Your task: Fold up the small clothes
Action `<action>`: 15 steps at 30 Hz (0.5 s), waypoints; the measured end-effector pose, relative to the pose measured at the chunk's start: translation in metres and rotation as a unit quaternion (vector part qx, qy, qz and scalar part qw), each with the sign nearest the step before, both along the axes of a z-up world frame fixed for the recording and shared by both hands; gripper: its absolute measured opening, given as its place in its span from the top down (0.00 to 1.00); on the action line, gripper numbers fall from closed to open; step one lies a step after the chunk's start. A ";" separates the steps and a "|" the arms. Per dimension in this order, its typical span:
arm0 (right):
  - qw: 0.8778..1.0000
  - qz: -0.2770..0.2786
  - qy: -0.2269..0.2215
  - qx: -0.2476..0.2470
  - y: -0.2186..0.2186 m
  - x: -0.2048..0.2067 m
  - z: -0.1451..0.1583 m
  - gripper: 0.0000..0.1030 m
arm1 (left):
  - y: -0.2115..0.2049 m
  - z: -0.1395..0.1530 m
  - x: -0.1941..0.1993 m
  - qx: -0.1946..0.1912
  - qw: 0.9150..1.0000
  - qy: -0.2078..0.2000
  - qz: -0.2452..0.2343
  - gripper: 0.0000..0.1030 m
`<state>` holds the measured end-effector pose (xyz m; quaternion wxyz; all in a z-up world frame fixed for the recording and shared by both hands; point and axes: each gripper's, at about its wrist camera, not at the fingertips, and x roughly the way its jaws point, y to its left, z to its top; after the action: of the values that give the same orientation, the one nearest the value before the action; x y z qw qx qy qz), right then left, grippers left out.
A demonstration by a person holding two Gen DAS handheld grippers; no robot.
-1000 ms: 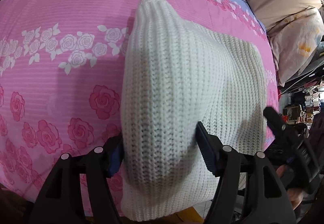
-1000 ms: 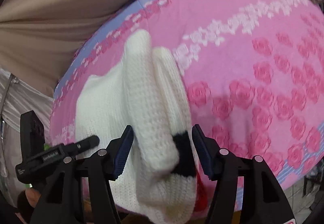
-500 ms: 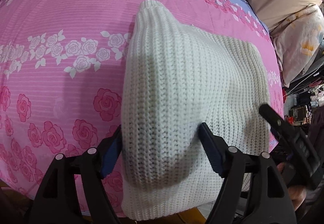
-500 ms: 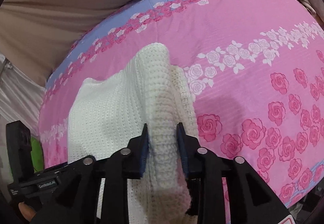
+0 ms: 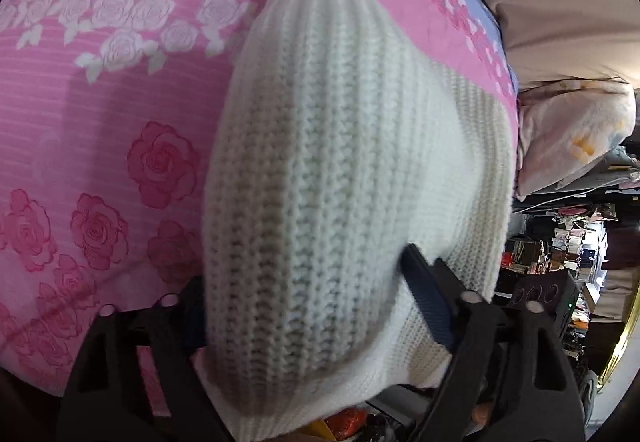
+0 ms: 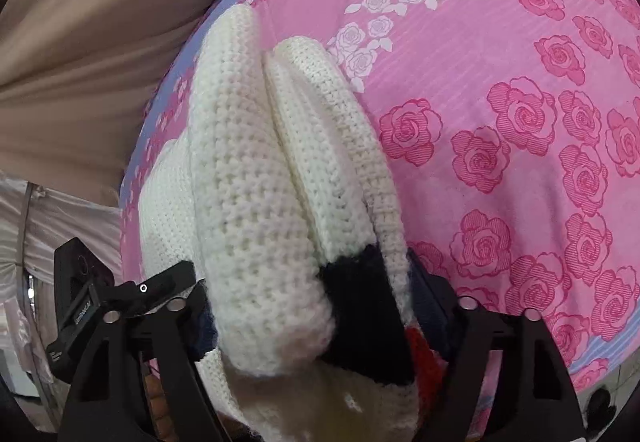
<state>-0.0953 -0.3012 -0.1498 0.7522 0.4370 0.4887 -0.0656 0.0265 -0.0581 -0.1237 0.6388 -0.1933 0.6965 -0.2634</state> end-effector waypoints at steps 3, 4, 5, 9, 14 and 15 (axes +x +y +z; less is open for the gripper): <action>1.000 0.005 -0.001 0.012 -0.004 0.002 0.012 0.61 | -0.006 0.029 -0.004 -0.036 0.999 -0.010 -0.017 0.46; 1.000 0.006 -0.006 0.009 -0.005 0.001 0.019 0.63 | -0.010 0.041 -0.006 -0.047 0.998 -0.015 -0.024 0.47; 1.000 0.005 -0.018 0.010 -0.006 0.000 0.030 0.64 | -0.014 0.056 -0.009 -0.057 0.998 -0.025 -0.033 0.47; 0.998 -0.003 -0.060 -0.017 -0.012 -0.012 0.089 0.65 | -0.036 0.134 -0.026 -0.094 0.984 -0.116 -0.097 0.47; 0.981 -0.031 -0.163 -0.101 -0.030 -0.050 0.187 0.65 | -0.058 0.241 -0.060 -0.152 0.941 -0.260 -0.154 0.47; 0.974 -0.036 -0.189 -0.120 -0.032 -0.058 0.206 0.65 | -0.058 0.260 -0.067 -0.162 0.930 -0.289 -0.159 0.47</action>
<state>-0.1537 -0.3335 0.0559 0.8748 0.3656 0.3106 -0.0668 -0.0409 -0.1162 0.1360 0.7224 -0.0965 0.4513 -0.5149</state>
